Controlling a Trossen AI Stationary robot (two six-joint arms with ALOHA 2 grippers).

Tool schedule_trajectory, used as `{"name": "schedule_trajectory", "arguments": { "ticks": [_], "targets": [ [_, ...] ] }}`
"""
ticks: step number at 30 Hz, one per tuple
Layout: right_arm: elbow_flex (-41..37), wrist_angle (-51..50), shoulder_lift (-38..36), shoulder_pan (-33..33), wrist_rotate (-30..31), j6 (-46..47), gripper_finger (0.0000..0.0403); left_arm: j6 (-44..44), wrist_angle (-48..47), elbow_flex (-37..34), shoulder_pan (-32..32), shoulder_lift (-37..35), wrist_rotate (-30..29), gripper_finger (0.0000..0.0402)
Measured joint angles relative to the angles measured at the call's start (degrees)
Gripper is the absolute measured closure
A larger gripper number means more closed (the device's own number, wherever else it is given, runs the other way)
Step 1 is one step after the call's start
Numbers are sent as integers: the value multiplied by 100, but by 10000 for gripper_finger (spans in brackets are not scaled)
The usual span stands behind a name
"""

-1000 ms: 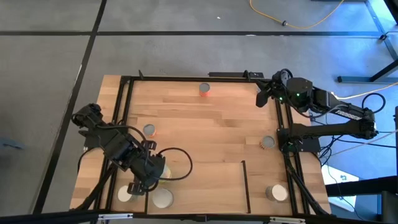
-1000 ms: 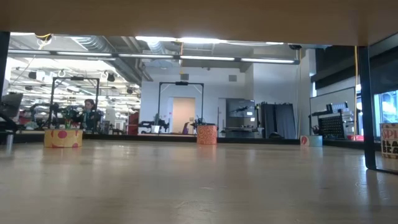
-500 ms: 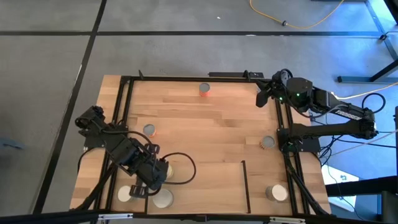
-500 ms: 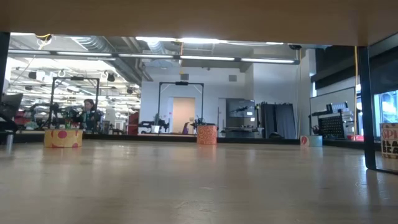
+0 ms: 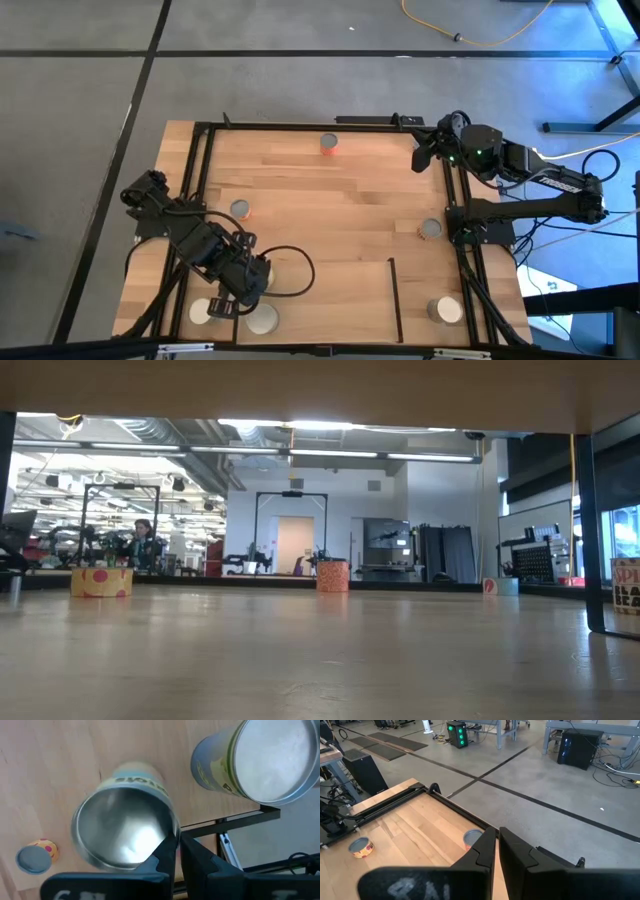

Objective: Pick and place cans onto a shelf
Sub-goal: Put the canned carrots on the shelf, then put the right canned tomatoes on the shelf

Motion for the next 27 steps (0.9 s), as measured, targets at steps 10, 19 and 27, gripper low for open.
{"name": "schedule_trajectory", "arguments": {
  "ticks": [10,19,27],
  "targets": [
    [0,2,2,2,-1,-1,375,14,0,0,128,0,136,371],
    [0,4,2,1,-364,-1,391,4,-2,714,177,2,-308,372],
    [0,4,0,2,-988,-167,398,-148,2,1677,173,-6,-1684,372]
  ]
}}
